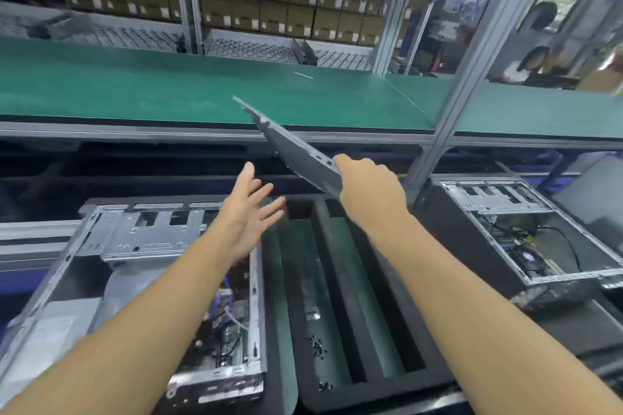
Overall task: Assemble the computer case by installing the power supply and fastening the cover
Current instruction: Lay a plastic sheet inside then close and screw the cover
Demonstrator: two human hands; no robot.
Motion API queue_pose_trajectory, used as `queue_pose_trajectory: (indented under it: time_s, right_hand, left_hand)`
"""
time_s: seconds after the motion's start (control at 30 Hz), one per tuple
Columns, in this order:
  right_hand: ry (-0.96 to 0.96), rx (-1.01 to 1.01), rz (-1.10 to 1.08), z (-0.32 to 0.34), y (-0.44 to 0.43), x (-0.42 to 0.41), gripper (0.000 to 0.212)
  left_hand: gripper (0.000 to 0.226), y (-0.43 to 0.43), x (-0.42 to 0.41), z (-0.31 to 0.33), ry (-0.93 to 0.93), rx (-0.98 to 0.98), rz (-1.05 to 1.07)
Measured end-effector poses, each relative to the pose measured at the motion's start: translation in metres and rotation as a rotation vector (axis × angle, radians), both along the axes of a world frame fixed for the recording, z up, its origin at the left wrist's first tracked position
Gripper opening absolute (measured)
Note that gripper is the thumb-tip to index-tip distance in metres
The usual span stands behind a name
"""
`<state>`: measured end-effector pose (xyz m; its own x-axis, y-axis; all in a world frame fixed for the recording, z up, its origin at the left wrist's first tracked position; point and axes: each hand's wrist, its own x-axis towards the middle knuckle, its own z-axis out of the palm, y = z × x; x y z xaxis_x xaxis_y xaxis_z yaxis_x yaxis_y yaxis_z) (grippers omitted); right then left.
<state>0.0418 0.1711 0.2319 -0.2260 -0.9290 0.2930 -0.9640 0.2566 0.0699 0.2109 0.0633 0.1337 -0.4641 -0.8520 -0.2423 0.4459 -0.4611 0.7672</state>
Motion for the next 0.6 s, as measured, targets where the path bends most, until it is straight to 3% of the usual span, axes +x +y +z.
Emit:
queue_pose_trajectory:
  time_s: [0.1,0.23,0.4,0.6]
  right_hand:
    - [0.016,-0.049,0.137,-0.01,0.01,0.06,0.033]
    - [-0.033,-0.083,0.349,-0.03,0.022,0.127,0.057]
    - [-0.024,-0.327,0.581,-0.053,0.039,0.179,0.056]
    - [0.052,-0.286,0.648,-0.102,0.06,0.198,0.058]
  left_hand:
    - [0.088,0.002,0.05,0.019,0.072,0.088,0.081]
    - [0.04,0.018,0.118,0.033,0.156,0.129,0.309]
    - [0.036,0.048,0.193,0.029,0.278,0.085,0.424]
    - [0.029,0.093,0.239,-0.01,0.28,0.364,0.504]
